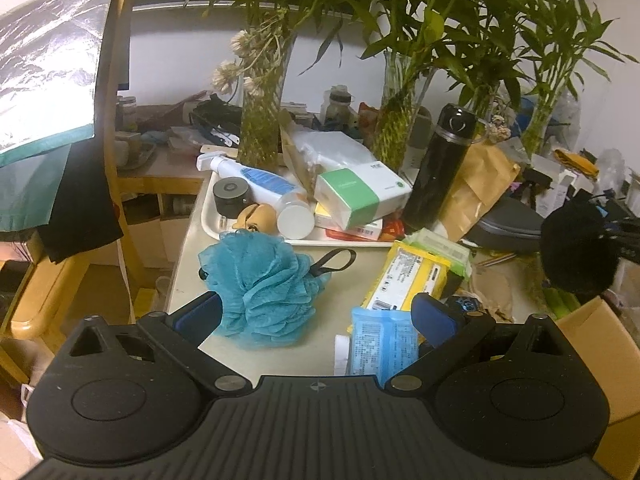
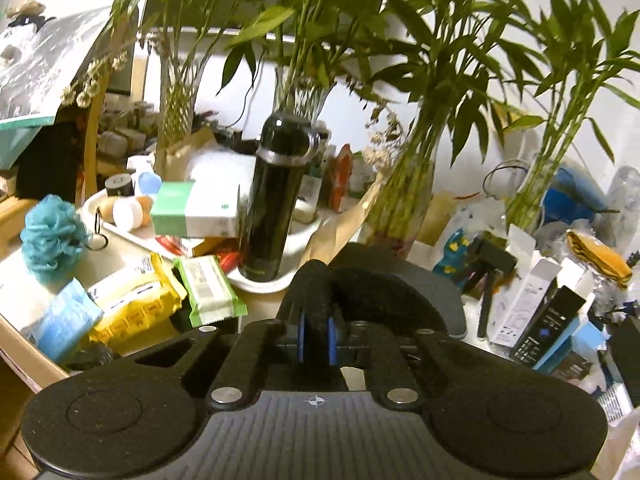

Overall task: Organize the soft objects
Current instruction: 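Grasp the blue mesh loofah with the left gripper while the right gripper holds the black cushion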

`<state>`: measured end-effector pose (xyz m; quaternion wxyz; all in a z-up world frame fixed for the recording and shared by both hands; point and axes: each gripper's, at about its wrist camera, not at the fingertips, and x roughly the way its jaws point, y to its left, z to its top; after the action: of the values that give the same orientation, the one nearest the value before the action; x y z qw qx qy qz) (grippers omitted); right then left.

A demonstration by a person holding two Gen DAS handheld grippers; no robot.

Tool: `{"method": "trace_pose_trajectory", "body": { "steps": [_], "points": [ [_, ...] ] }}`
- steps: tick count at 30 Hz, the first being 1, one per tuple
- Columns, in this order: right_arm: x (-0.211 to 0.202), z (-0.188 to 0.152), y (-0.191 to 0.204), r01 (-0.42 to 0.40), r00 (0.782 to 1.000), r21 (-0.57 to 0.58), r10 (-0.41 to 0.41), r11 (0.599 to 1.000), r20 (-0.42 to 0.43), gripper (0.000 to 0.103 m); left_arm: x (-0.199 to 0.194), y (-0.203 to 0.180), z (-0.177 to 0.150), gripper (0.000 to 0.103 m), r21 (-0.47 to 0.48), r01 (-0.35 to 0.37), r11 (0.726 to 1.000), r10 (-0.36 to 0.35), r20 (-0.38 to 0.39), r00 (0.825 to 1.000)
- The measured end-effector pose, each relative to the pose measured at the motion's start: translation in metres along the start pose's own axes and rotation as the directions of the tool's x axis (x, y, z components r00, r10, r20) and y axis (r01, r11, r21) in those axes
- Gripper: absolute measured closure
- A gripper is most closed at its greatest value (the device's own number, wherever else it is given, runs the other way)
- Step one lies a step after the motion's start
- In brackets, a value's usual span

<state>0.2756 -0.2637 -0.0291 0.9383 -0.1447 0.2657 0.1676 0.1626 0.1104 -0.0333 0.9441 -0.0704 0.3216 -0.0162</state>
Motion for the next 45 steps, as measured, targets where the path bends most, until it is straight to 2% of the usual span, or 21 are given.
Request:
{"method": "trace_pose_trajectory", "body": {
  "steps": [8, 16, 20, 27, 31, 34, 39, 40, 42, 44, 45],
  "points": [
    [-0.033, -0.003, 0.0, 0.017, 0.999, 0.055, -0.02, 0.998, 0.042, 0.09, 0.002, -0.007, 0.001, 0.0, 0.046, -0.029, 0.999, 0.027, 0.035, 0.999],
    [-0.058, -0.013, 0.0, 0.026, 0.998, 0.096, -0.03, 0.995, 0.048, 0.09, 0.017, -0.007, 0.002, 0.0, 0.087, -0.075, 0.993, 0.072, 0.035, 0.997],
    [-0.066, -0.018, -0.003, 0.023, 0.999, 0.127, -0.028, 0.992, 0.04, 0.09, 0.03, -0.006, 0.003, 0.0, 0.145, -0.103, 0.984, 0.099, 0.035, 0.994],
    [-0.073, -0.021, 0.001, 0.003, 0.999, 0.132, -0.008, 0.991, 0.032, 0.09, 0.06, 0.002, 0.006, 0.0, 0.186, -0.096, 0.978, 0.095, 0.017, 0.995],
    [-0.072, -0.021, 0.001, -0.004, 1.0, 0.135, 0.0, 0.991, 0.027, 0.09, 0.079, 0.004, 0.005, 0.001, 0.221, -0.115, 0.968, 0.119, -0.003, 0.993],
    [-0.07, -0.022, 0.0, -0.005, 1.0, 0.141, 0.002, 0.99, 0.022, 0.09, 0.091, 0.01, 0.007, 0.018, 0.211, -0.105, 0.972, 0.113, -0.028, 0.993],
    [-0.068, -0.022, -0.002, -0.007, 1.0, 0.147, 0.006, 0.989, 0.011, 0.09, 0.113, 0.016, 0.008, 0.02, 0.188, -0.101, 0.977, 0.115, -0.065, 0.991],
    [-0.067, -0.022, -0.002, -0.007, 1.0, 0.148, 0.006, 0.989, 0.009, 0.09, 0.118, 0.017, 0.007, 0.023, 0.187, -0.103, 0.977, 0.118, -0.073, 0.99],
    [-0.066, -0.023, -0.002, -0.006, 1.0, 0.149, 0.006, 0.989, 0.005, 0.09, 0.126, 0.018, 0.006, 0.036, 0.184, -0.115, 0.976, 0.133, -0.09, 0.987],
    [-0.066, -0.022, -0.002, -0.007, 1.0, 0.149, 0.006, 0.989, 0.002, 0.09, 0.128, 0.017, 0.006, 0.055, 0.181, -0.151, 0.972, 0.167, -0.078, 0.983],
    [-0.065, -0.023, -0.002, -0.006, 1.0, 0.147, 0.006, 0.989, 0.0, 0.09, 0.128, 0.018, 0.008, 0.06, 0.171, -0.153, 0.973, 0.168, -0.076, 0.983]
  ]
}}
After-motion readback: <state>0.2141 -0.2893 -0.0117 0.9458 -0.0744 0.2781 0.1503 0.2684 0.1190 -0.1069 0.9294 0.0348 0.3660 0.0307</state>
